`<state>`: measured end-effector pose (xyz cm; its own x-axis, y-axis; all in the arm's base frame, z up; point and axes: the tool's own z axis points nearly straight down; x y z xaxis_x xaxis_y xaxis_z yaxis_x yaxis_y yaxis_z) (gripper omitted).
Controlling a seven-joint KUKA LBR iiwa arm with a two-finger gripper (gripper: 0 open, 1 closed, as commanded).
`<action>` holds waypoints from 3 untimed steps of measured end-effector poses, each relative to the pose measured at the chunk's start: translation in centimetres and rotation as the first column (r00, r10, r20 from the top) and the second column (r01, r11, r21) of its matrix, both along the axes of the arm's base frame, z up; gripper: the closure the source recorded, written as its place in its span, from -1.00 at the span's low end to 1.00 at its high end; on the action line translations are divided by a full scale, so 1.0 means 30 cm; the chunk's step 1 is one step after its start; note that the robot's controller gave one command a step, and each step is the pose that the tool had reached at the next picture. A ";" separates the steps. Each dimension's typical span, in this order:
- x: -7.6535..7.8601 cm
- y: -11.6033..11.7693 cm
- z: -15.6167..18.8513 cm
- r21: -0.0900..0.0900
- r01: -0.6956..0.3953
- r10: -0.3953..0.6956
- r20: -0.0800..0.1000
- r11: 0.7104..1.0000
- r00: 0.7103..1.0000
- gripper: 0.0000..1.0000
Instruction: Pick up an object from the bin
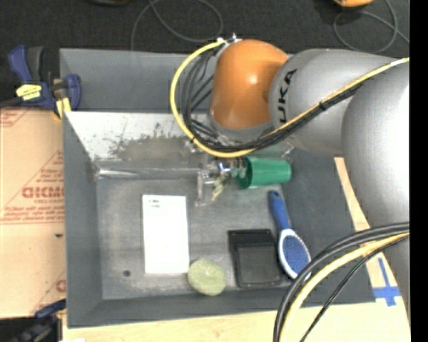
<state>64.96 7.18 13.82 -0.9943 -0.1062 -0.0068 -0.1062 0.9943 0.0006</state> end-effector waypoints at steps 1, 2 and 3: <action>0.009 -0.106 -0.102 -0.001 0.192 -0.192 -0.003 0.981 0.981 -1.00; 0.026 -0.209 -0.188 0.011 -0.336 0.335 0.004 0.942 0.942 1.00; 0.027 -0.210 -0.188 0.011 -0.332 0.332 0.004 0.943 0.943 1.00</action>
Offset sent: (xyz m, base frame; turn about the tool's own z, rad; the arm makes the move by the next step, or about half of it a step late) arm 0.0029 -0.0714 -0.0682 -0.3409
